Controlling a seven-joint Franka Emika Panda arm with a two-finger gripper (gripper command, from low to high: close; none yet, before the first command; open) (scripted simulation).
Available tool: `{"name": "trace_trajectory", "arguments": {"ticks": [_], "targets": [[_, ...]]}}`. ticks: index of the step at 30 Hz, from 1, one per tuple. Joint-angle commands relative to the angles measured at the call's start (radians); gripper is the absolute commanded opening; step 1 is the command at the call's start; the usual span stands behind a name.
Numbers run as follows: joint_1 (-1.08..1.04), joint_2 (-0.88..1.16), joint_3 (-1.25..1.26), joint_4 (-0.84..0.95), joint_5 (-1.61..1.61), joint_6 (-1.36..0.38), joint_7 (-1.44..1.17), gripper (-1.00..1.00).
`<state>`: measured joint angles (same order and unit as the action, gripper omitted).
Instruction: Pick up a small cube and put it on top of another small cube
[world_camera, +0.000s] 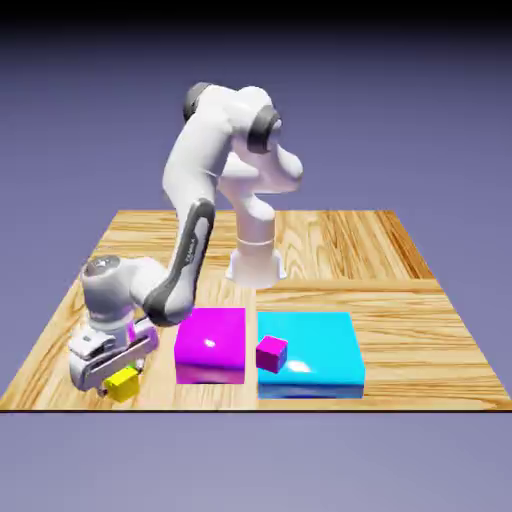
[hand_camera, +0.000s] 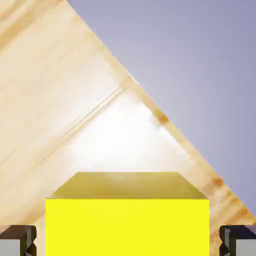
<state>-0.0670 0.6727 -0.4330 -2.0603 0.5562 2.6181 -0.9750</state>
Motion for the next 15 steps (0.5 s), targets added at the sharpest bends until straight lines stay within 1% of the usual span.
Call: {"name": "trace_trajectory", "arguments": {"ticks": [1, 4, 6, 15], "targets": [[0.02, -0.036, -0.026, -0.01, -0.024, -0.025, 0.017, -1.0], [0.08, -0.145, -0.103, -0.042, -0.098, -0.101, 0.067, -1.0], [0.084, -0.152, -0.108, -0.044, -0.103, -0.107, 0.07, -1.0], [0.071, -0.304, -0.14, -0.173, -0.222, -0.098, -0.321, -1.0]]}}
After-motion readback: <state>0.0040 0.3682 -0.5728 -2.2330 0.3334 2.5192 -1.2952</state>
